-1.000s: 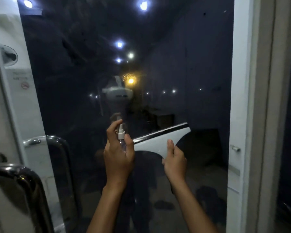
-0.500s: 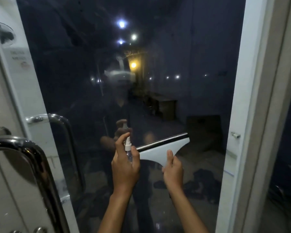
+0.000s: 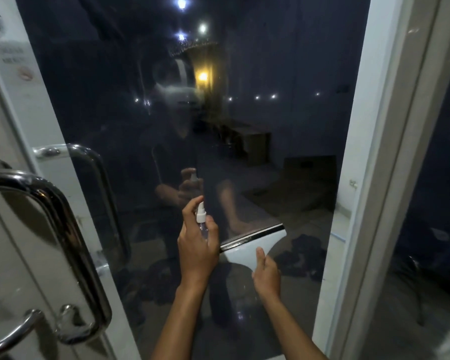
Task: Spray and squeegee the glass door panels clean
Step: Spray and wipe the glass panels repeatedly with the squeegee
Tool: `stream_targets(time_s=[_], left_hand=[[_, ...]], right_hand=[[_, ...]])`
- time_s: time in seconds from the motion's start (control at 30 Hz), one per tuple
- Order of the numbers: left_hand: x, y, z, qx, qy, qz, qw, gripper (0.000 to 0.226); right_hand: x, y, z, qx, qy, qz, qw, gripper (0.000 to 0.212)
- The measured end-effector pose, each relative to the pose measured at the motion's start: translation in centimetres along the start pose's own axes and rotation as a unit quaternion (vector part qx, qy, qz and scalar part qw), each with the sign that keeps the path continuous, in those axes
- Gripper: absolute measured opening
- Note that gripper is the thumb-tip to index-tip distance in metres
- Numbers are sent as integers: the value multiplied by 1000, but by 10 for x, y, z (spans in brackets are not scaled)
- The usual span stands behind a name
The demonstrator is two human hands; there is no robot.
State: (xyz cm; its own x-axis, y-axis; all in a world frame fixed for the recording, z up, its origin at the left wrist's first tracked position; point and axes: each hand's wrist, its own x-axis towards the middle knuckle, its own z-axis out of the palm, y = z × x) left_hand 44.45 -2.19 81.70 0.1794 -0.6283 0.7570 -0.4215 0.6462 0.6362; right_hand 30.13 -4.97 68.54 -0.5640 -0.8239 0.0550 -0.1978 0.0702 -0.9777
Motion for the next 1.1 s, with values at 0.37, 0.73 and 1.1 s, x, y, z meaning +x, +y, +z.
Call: stream_targets(time_s=[0.37, 0.73, 1.1], left_hand=[[2, 10, 6, 0, 4, 0, 1000, 35], [90, 41, -14, 16, 78, 79, 994, 35], [164, 52, -56, 11, 142, 109, 984, 34]], right_hand=[[-11, -23, -44, -41, 31, -121, 991, 60], [19, -143, -58, -203, -12, -402, 893, 58], [25, -269, -49, -253, 5, -542, 801, 61]])
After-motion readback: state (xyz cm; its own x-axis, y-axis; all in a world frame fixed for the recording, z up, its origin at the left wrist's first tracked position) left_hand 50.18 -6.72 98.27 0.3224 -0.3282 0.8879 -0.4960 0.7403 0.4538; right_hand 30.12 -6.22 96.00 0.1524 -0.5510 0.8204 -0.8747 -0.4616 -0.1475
